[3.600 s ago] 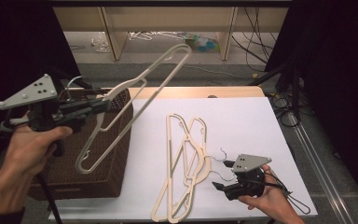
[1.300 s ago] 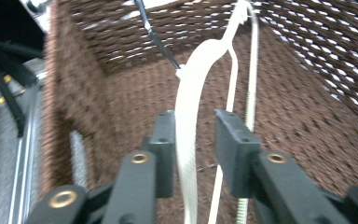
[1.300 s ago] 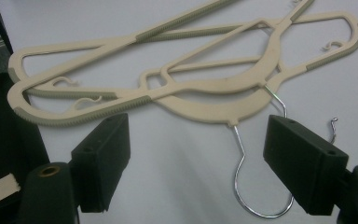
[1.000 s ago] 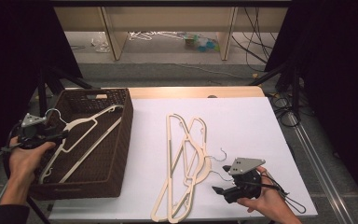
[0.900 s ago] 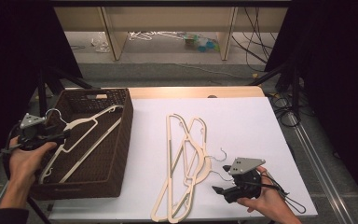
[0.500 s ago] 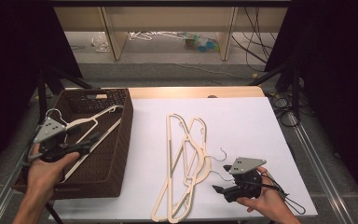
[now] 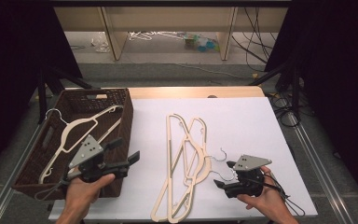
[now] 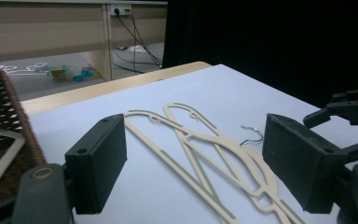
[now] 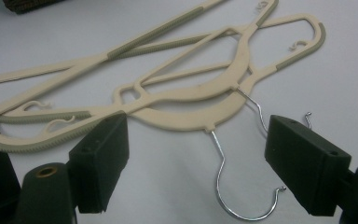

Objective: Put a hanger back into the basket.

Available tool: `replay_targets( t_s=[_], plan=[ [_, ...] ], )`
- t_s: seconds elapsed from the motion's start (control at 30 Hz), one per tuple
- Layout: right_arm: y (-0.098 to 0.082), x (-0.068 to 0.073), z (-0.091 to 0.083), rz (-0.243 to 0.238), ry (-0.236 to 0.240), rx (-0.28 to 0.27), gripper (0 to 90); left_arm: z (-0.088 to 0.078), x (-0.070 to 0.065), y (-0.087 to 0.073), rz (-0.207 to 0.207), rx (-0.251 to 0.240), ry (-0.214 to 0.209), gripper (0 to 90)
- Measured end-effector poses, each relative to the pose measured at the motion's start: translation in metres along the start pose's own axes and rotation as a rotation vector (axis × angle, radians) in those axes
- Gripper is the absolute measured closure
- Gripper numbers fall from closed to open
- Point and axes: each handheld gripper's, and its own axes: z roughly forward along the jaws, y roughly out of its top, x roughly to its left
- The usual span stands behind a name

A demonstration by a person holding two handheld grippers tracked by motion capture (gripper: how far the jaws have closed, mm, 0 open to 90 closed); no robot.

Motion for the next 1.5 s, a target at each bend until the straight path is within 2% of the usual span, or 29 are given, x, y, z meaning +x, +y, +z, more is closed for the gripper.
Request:
replay_targets(
  t_s=[0.03, 0.1, 0.17, 0.23, 0.27, 0.3, 0.37, 0.43, 0.53, 0.57, 0.67, 0.7, 0.8, 0.83, 0.87, 0.93, 1.03, 1.07, 1.1, 1.2, 1.23, 1.3, 1.33, 1.37, 1.43, 1.47, 1.5],
  plan=[
    [0.000, -0.001, 0.000, -0.006, 0.001, -0.005, 22.9, 0.002, -0.004, -0.004, 0.001, -0.008, -0.004, 20.8],
    [-0.001, -0.002, 0.001, -0.001, 0.001, -0.004, 22.7, 0.002, -0.010, -0.010, 0.040, 0.004, 0.005, 20.9],
    [-0.002, -0.001, 0.001, 0.009, -0.007, 0.002, 22.6, 0.002, -0.014, -0.018, 0.035, 0.009, -0.009, 20.9],
    [-0.002, -0.001, 0.003, 0.001, -0.003, 0.001, 22.6, 0.002, -0.019, -0.026, 0.004, 0.011, -0.019, 20.9],
    [-0.002, 0.000, 0.003, -0.002, 0.000, 0.002, 22.4, 0.002, -0.020, -0.029, 0.007, 0.020, -0.032, 20.7],
    [-0.002, 0.001, 0.003, -0.001, -0.002, -0.001, 22.1, 0.003, -0.022, -0.034, -0.008, 0.024, -0.044, 20.2],
    [-0.001, 0.003, 0.004, -0.006, 0.003, 0.000, 21.0, 0.004, -0.024, -0.041, 0.009, 0.040, -0.036, 19.3],
    [0.000, 0.004, 0.005, -0.008, 0.007, -0.006, 20.5, 0.006, -0.026, -0.046, 0.003, 0.053, -0.046, 18.7],
    [0.000, 0.006, 0.004, -0.007, 0.000, -0.014, 19.6, 0.008, -0.030, -0.050, 0.019, 0.057, -0.044, 18.2],
    [0.000, 0.006, 0.004, -0.009, 0.005, -0.013, 19.4, 0.008, -0.029, -0.051, 0.050, 0.065, -0.044, 18.2],
    [-0.001, 0.006, 0.007, -0.004, 0.010, -0.017, 19.1, 0.009, -0.030, -0.052, 0.042, 0.060, -0.046, 18.2],
    [-0.001, 0.007, 0.007, -0.001, 0.002, -0.015, 19.1, 0.009, -0.032, -0.052, 0.023, 0.063, -0.039, 18.1],
    [-0.002, 0.010, 0.010, 0.002, -0.003, -0.009, 18.9, 0.010, -0.030, -0.054, 0.044, 0.063, -0.032, 18.1],
    [-0.002, 0.012, 0.011, 0.010, 0.002, -0.005, 18.9, 0.009, -0.030, -0.054, 0.037, 0.072, -0.020, 18.1],
    [-0.002, 0.012, 0.012, -0.001, 0.006, -0.005, 18.9, 0.009, -0.030, -0.054, 0.031, 0.069, -0.021, 18.1],
    [-0.003, 0.016, 0.014, 0.016, -0.009, 0.010, 19.1, 0.009, -0.030, -0.055, 0.032, 0.061, -0.020, 18.1],
    [-0.001, 0.020, 0.018, 0.034, -0.014, 0.031, 19.3, 0.008, -0.031, -0.056, 0.046, 0.078, -0.021, 18.1],
    [-0.001, 0.021, 0.021, 0.020, -0.027, 0.027, 19.4, 0.008, -0.030, -0.056, 0.060, 0.077, -0.023, 18.1],
    [0.000, 0.024, 0.023, 0.036, -0.031, 0.040, 19.4, 0.008, -0.031, -0.056, 0.061, 0.075, -0.022, 18.1],
    [0.005, 0.032, 0.032, 0.036, -0.029, 0.065, 19.8, 0.008, -0.031, -0.057, 0.074, 0.078, -0.025, 18.1],
    [0.006, 0.034, 0.036, 0.024, -0.031, 0.072, 19.8, 0.007, -0.033, -0.058, 0.056, 0.085, -0.021, 18.2],
    [0.009, 0.040, 0.043, 0.028, -0.026, 0.086, 19.6, 0.008, -0.033, -0.059, 0.055, 0.085, -0.029, 18.2],
    [0.010, 0.043, 0.047, 0.022, -0.026, 0.090, 19.6, 0.008, -0.033, -0.059, 0.069, 0.092, -0.027, 18.2],
    [0.011, 0.047, 0.050, 0.024, -0.022, 0.096, 19.7, 0.009, -0.033, -0.060, 0.055, 0.097, -0.024, 18.2],
    [0.014, 0.053, 0.057, 0.023, -0.017, 0.113, 20.6, 0.009, -0.033, -0.061, 0.057, 0.102, -0.026, 18.2],
    [0.014, 0.056, 0.062, 0.015, -0.029, 0.106, 20.7, 0.010, -0.033, -0.061, 0.059, 0.105, -0.026, 18.1],
    [0.015, 0.059, 0.065, 0.015, -0.030, 0.132, 20.6, 0.010, -0.034, -0.061, 0.061, 0.108, -0.027, 18.2]
  ],
)
